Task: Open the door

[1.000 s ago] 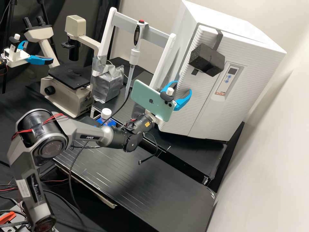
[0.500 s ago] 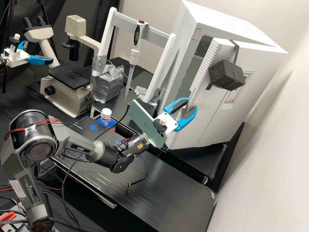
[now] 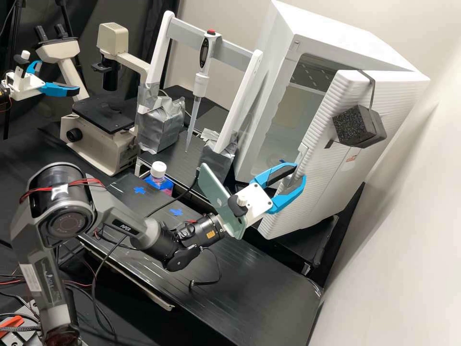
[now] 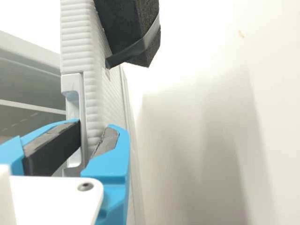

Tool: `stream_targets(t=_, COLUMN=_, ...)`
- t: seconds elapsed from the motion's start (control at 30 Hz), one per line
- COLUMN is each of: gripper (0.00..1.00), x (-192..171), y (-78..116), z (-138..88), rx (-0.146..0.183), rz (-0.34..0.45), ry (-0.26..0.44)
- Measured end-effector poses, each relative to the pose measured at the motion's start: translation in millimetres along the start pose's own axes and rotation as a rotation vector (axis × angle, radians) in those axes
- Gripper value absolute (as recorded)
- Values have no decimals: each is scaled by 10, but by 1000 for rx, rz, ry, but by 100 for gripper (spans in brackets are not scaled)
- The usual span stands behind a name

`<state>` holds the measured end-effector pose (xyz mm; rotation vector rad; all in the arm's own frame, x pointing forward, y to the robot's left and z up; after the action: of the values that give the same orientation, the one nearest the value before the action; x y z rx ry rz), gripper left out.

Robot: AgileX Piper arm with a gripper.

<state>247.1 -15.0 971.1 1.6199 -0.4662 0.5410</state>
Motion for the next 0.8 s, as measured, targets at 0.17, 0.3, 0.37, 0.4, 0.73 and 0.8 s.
stream_targets(t=0.17, gripper=100, x=-129, y=46, z=49, rx=-9, rz=6, ry=-40)
stream_targets(t=0.3, gripper=100, x=-313, y=165, z=40, rx=-7, rz=41, ry=-64)
stream_targets(t=0.37, gripper=100, x=-438, y=219, z=33, rx=18, rz=51, ry=-85)
stream_targets(t=0.4, gripper=100, x=-496, y=245, z=16, rx=31, rz=60, ry=-85)
stream_targets(t=0.73, gripper=100, x=-934, y=28, z=-532, rx=128, rz=-81, ry=130)
stream_targets(t=0.8, gripper=100, x=-990, y=-123, z=-622, rx=142, rz=-132, ry=165)
